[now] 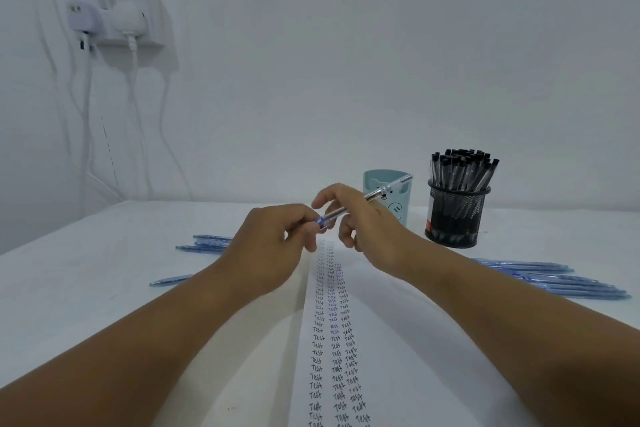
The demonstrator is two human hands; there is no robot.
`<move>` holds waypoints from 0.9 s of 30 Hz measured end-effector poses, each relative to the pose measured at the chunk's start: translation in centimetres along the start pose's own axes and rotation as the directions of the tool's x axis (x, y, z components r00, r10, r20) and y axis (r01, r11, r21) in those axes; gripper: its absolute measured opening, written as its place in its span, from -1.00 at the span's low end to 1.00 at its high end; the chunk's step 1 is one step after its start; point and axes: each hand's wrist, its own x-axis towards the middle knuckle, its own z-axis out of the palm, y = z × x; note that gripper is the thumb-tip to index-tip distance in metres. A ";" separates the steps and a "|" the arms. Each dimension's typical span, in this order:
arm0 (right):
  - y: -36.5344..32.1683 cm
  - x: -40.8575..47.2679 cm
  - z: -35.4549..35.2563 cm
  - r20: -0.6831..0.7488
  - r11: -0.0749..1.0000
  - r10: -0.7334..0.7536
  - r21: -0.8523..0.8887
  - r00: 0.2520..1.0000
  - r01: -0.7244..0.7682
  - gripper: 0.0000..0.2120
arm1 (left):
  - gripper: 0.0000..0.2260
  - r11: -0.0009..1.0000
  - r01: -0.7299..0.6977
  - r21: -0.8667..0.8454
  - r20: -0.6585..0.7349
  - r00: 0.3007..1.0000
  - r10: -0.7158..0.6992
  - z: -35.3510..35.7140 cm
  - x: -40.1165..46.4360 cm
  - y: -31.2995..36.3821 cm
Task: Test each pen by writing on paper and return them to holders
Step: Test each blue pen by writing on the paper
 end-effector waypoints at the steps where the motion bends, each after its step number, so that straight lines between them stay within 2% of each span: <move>1: -0.4 -0.1 0.0 0.016 1.000 -0.002 -0.028 1.000 0.002 -0.65 | -0.63 1.000 -0.029 0.004 -0.048 0.998 0.029 -0.1 0.0 0.3; 3: -1.3 -0.3 -0.2 0.050 0.997 0.009 -0.072 0.999 -0.006 -0.66 | -0.59 0.998 -0.061 0.009 -0.114 0.991 0.062 -0.7 0.1 1.2; 5: -2.5 -0.7 -0.9 0.070 0.998 0.042 -0.059 0.997 -0.038 -0.71 | -0.67 0.996 -0.083 0.011 -0.131 0.988 0.084 -1.3 0.0 2.5; 7: -3.6 -1.8 -2.2 0.021 0.991 0.088 0.096 0.996 -0.089 -0.76 | -0.79 0.995 -0.104 0.008 -0.104 0.989 0.104 -1.8 0.2 4.5; 10: -4.7 -4.5 -5.4 -0.119 0.933 0.076 0.360 0.990 -0.028 -0.72 | -0.86 0.991 -0.131 0.019 -0.070 0.989 0.132 -2.1 0.8 7.9; 13: -5.3 -8.6 -9.5 -0.242 0.892 0.058 0.448 0.969 0.059 -0.78 | -0.86 0.994 -0.103 -0.036 -0.031 0.994 0.102 -1.2 1.1 11.1; 17: -5.1 -15.6 -14.2 -0.402 0.928 0.056 0.359 0.914 0.101 -0.89 | -0.87 0.990 -0.129 -0.055 0.045 0.990 0.131 2.4 -0.7 15.6; 20: -3.9 -22.0 -17.2 -0.487 0.950 0.052 0.293 0.872 0.107 -0.85 | -0.86 0.982 -0.182 -0.053 0.132 0.973 0.188 6.5 -3.0 19.3; 24: -1.5 -31.6 -20.8 -0.623 0.977 0.073 0.201 0.779 0.069 -0.88 | -0.88 0.949 -0.309 -0.065 0.224 0.922 0.316 12.7 -6.8 25.0; 27: 0.8 -39.0 -23.3 -0.708 0.976 0.108 0.207 0.697 0.059 -0.84 | -0.87 0.895 -0.427 -0.129 0.247 0.860 0.446 17.6 -10.0 29.5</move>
